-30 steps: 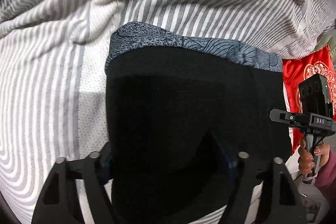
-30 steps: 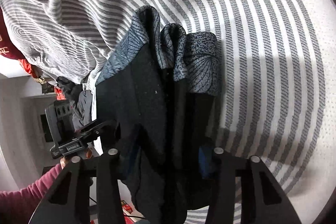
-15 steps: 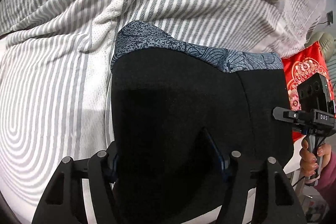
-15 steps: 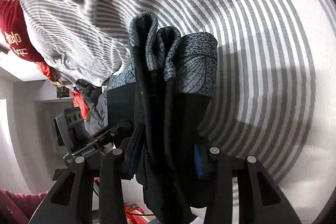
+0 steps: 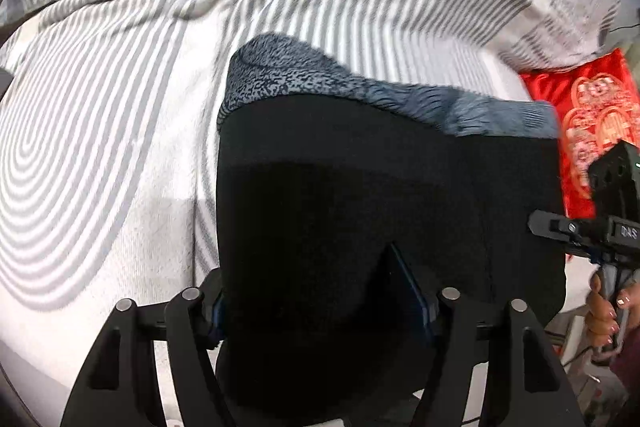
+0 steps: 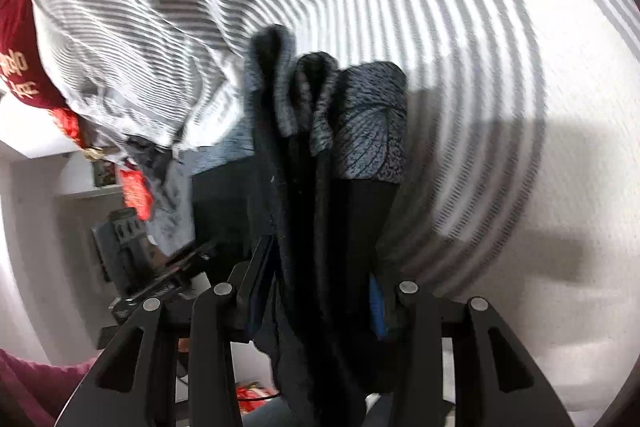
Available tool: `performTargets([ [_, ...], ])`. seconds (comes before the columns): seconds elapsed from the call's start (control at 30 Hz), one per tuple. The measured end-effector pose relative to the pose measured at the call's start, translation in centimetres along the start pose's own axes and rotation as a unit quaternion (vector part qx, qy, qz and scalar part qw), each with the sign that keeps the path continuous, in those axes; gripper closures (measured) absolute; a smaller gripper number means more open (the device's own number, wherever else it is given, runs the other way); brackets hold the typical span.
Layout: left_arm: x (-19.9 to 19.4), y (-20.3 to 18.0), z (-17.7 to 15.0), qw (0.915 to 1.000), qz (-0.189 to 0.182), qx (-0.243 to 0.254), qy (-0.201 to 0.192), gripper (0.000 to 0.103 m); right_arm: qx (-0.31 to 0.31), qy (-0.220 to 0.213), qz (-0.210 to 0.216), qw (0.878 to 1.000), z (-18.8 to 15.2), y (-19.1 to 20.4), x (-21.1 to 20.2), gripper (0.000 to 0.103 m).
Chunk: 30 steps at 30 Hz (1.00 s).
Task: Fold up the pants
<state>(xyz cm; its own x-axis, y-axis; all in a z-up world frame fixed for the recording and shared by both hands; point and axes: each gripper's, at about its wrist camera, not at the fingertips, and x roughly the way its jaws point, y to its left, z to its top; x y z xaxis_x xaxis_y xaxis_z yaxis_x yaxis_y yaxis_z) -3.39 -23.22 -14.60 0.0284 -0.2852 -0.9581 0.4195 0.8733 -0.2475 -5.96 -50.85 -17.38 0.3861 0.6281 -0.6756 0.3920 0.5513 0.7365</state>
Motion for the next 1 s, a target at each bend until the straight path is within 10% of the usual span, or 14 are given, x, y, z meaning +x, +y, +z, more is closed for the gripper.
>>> performTargets([
  [0.1,-0.2,0.0,-0.2,0.9992,0.032,0.006,-0.022,0.021,-0.004,-0.012,-0.069,0.998,-0.4,0.2,0.2,0.032],
  [0.4,-5.0,-1.3,0.9,0.9903,0.103,0.045,-0.082,0.021,0.008,-0.078,-0.164,0.983,-1.8,1.7,-4.3,0.026],
  [0.47,-6.1,-2.1,1.2,0.9871,0.112,0.062,-0.097,0.021,0.013,-0.099,-0.165,0.981,-1.9,2.4,-5.3,0.032],
  [0.53,-6.0,-3.1,1.8,0.9843,0.119,0.079,-0.104,0.021,0.008,-0.111,-0.163,0.98,-2.0,3.2,-5.9,0.071],
  [0.6,-5.4,-4.0,2.5,0.9837,0.118,0.091,-0.101,0.021,-0.006,-0.115,-0.169,0.979,-1.8,4.2,-5.7,0.089],
  [1.0,1.7,-4.2,3.3,0.985,0.14,0.079,-0.063,0.012,-0.015,-0.096,-0.205,0.974,-1.2,4.0,0.0,0.093],
])
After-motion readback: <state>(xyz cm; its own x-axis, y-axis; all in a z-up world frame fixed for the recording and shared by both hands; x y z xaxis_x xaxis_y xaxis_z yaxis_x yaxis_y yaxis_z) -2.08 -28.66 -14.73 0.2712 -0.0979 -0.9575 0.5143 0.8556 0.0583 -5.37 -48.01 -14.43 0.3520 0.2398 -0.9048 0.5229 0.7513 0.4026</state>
